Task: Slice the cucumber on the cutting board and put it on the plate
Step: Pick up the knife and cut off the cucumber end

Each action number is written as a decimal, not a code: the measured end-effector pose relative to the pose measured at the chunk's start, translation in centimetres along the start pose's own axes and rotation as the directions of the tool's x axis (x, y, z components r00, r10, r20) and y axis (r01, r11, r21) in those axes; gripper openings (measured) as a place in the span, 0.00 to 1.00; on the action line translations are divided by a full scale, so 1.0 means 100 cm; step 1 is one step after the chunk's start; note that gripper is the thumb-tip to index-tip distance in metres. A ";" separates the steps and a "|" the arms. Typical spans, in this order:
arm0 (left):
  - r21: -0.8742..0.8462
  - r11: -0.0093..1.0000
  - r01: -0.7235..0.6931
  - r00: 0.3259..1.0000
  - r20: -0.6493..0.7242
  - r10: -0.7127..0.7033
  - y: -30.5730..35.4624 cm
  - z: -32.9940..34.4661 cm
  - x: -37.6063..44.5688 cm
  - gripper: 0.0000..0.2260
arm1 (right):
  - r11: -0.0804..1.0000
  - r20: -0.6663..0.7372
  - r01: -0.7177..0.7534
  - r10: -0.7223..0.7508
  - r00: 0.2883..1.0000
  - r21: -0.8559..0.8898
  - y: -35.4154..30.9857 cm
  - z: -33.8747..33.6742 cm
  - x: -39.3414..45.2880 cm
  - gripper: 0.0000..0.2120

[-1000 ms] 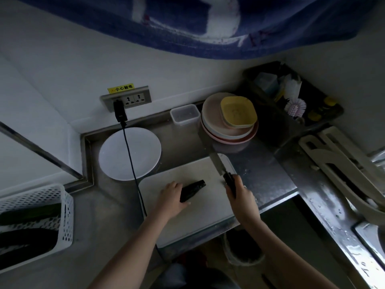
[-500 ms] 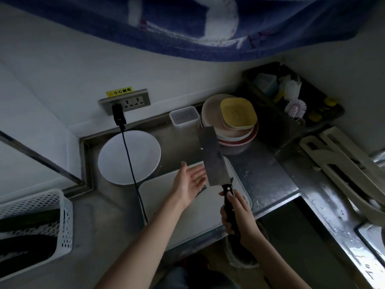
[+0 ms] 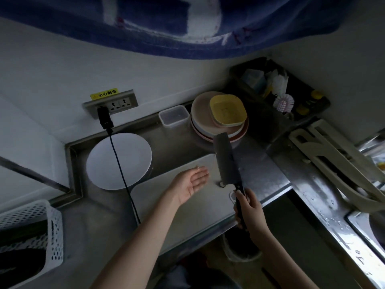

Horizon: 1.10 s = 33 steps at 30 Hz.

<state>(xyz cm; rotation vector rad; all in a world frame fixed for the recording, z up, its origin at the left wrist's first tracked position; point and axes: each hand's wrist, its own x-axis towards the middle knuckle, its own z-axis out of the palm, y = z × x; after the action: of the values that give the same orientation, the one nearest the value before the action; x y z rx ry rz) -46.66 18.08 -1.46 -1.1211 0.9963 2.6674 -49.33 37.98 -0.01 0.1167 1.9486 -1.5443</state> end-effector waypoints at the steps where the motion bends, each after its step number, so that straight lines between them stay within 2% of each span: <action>1: 0.104 0.995 -0.009 0.999 -0.036 0.012 0.001 0.001 0.004 0.14 | 0.994 -0.054 0.043 -0.049 0.997 -0.105 0.002 -0.004 0.002 0.06; 3: 0.354 0.933 -0.060 0.989 -0.106 0.104 0.005 0.001 0.013 0.14 | 0.922 -0.119 0.135 -0.190 0.975 -0.363 0.008 -0.014 0.005 0.06; 4: 0.550 0.830 -0.094 0.974 -0.122 0.191 0.007 -0.003 0.017 0.14 | 0.862 -0.126 0.169 -0.258 0.958 -0.478 0.012 -0.019 0.007 0.07; 6: 0.901 0.421 -0.110 0.944 -0.037 0.327 0.010 -0.015 0.020 0.17 | 0.758 -0.127 0.185 -0.333 0.934 -0.626 0.018 -0.025 0.009 0.09; 7: 0.964 0.238 -0.116 0.940 0.030 0.339 0.009 -0.022 0.019 0.19 | 0.727 -0.130 0.178 -0.346 0.929 -0.663 0.020 -0.026 0.011 0.10; 8: 0.987 0.110 -0.121 0.946 0.081 0.313 0.006 -0.027 0.018 0.22 | 0.707 -0.131 0.175 -0.356 0.925 -0.686 0.022 -0.026 0.011 0.10; 11: 0.977 -0.142 -0.160 0.949 0.192 0.251 -0.008 -0.039 0.018 0.23 | 0.670 -0.109 0.192 -0.380 0.918 -0.717 0.027 -0.021 0.008 0.09; 13: 0.950 -0.254 -0.181 0.929 0.250 0.273 -0.013 -0.040 0.022 0.19 | 0.668 -0.095 0.196 -0.373 0.923 -0.718 0.032 -0.017 0.006 0.09; 15: 0.928 -0.321 -0.189 0.917 0.284 0.280 -0.016 -0.039 0.026 0.16 | 0.673 -0.101 0.178 -0.353 0.930 -0.718 0.037 -0.014 0.005 0.10; 17: 0.928 -0.327 -0.179 0.912 0.281 0.298 -0.018 -0.035 0.029 0.13 | 0.676 -0.110 0.162 -0.340 0.934 -0.719 0.042 -0.013 0.005 0.10; 22: 0.977 -0.179 -0.112 0.905 0.175 0.387 -0.026 -0.031 0.044 0.10 | 0.682 -0.131 0.125 -0.310 0.942 -0.721 0.048 -0.014 0.001 0.10; 25: 0.987 -0.107 -0.119 0.887 0.154 0.435 -0.034 -0.033 0.049 0.09 | 0.690 -0.133 0.112 -0.292 0.947 -0.715 0.049 -0.016 -0.001 0.10; 29: 0.978 -0.124 -0.165 0.863 0.204 0.462 -0.044 -0.034 0.054 0.04 | 0.697 -0.149 0.094 -0.280 0.949 -0.711 0.049 -0.020 -0.003 0.10; 30: 0.983 -0.097 -0.155 0.851 0.183 0.493 -0.044 -0.033 0.055 0.05 | 0.697 -0.152 0.089 -0.276 0.949 -0.711 0.049 -0.020 -0.004 0.09; 33: 0.992 0.091 -0.090 0.819 0.022 0.573 -0.043 -0.030 0.057 0.08 | 0.718 -0.163 0.076 -0.259 0.952 -0.692 0.050 -0.019 -0.004 0.09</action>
<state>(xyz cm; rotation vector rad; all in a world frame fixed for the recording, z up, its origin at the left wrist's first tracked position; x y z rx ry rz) -47.66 18.74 -9.09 -1.0271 2.7590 1.1182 -47.55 41.35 -3.83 -0.1999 2.6772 -0.8360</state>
